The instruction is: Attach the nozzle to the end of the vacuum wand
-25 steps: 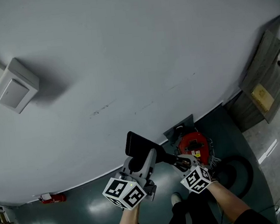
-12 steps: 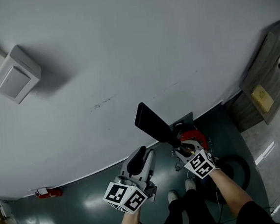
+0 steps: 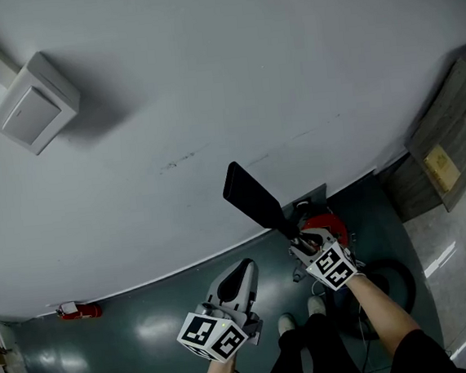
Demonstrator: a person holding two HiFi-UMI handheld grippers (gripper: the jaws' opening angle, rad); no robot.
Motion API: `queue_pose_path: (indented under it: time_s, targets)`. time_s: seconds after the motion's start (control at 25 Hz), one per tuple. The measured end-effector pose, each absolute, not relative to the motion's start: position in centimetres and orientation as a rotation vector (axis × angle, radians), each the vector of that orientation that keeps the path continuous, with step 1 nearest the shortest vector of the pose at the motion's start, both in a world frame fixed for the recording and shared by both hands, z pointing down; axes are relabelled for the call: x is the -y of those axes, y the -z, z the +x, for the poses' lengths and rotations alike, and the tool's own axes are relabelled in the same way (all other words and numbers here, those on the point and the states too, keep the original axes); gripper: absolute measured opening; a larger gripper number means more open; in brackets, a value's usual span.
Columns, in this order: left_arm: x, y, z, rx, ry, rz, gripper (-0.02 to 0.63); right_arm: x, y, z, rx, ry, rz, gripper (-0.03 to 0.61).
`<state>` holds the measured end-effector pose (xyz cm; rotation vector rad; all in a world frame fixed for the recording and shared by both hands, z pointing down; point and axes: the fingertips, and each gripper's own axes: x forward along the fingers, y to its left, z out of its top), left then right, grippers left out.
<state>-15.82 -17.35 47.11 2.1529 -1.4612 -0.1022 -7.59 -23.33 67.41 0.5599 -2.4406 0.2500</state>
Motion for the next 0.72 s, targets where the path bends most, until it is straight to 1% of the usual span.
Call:
queue_pose_path:
  time_s: [0.28, 0.72]
  targets:
    - [15.6, -48.1, -17.0, 1.493, 0.082, 2.116, 0.005, 23.0, -68.1, -8.9, 2.455, -0.244, 0.544, 0.15]
    - [15.1, -48.1, -17.2, 1.491, 0.081, 2.121, 0.005, 22.6, -67.0, -8.8, 2.448, -0.21, 0.531, 0.152]
